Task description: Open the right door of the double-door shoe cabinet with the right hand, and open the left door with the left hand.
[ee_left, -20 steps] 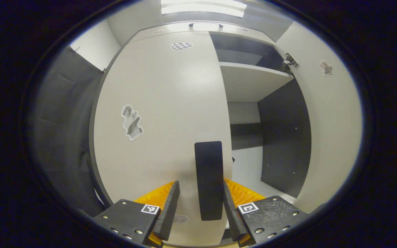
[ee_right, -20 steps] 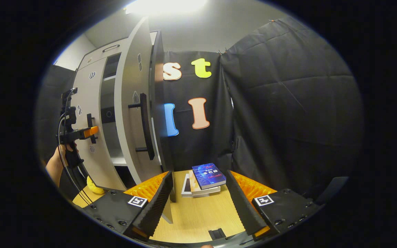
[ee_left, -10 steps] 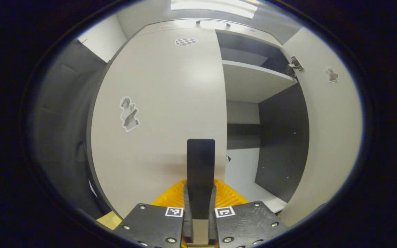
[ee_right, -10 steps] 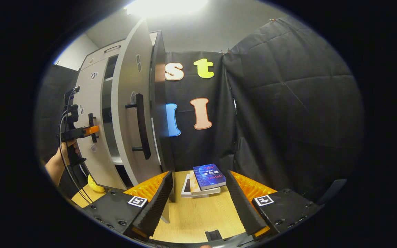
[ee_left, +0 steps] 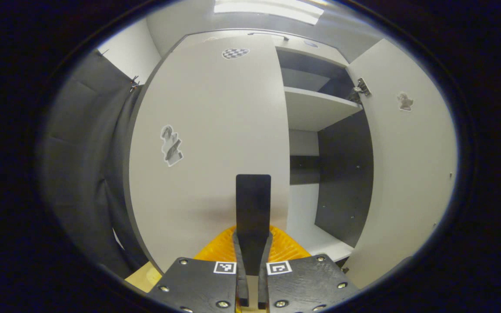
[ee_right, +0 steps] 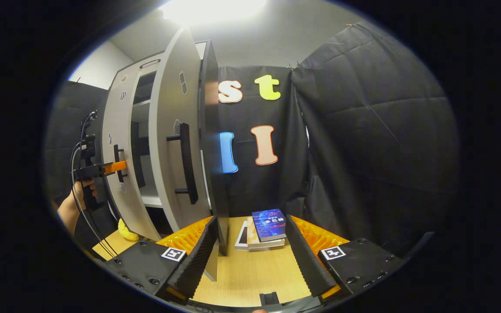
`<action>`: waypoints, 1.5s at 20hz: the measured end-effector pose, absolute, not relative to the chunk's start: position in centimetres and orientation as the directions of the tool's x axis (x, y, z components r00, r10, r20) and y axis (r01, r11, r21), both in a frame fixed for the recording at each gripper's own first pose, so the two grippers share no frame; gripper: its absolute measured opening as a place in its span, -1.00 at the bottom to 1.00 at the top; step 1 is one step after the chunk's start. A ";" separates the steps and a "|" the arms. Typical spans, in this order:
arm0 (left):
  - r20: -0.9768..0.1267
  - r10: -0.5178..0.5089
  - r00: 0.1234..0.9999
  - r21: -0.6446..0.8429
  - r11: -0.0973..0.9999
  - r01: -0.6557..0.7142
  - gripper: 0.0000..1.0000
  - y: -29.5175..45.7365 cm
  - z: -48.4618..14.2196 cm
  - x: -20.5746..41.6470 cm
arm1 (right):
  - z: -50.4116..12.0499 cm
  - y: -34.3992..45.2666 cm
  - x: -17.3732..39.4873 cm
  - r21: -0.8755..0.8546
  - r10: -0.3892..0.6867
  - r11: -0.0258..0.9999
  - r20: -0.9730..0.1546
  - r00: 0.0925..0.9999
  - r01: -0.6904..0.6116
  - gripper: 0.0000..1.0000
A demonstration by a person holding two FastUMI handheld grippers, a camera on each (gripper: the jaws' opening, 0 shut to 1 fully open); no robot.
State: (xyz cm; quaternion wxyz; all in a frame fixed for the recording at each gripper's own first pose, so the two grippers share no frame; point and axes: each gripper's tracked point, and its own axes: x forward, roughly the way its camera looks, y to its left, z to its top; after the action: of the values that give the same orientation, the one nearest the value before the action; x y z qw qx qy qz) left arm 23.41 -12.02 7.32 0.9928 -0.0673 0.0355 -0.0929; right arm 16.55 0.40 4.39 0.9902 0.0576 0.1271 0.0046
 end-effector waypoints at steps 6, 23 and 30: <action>-0.067 -0.214 0.975 -0.148 0.968 0.202 -0.79 -10.4 7.2 20.3 | 4.7 1.6 15.7 0.095 0.037 0.995 -0.253 0.967 -0.013 0.94; -0.058 -0.298 0.953 -0.152 0.946 0.287 -0.84 -4.4 7.7 14.2 | 5.4 5.1 15.0 0.133 0.067 0.990 -0.238 0.969 -0.036 0.93; -0.057 -0.304 0.951 -0.159 0.943 0.292 -0.80 -2.3 7.6 13.0 | 5.2 6.0 14.9 0.111 0.101 0.991 -0.249 0.963 -0.075 0.84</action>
State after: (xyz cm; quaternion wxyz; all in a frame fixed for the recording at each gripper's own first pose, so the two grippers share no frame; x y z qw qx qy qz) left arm 12.95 -2.28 7.64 0.9849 -0.0743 0.0403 -0.1513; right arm 14.91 6.02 5.25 0.9895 0.0502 0.1283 0.0445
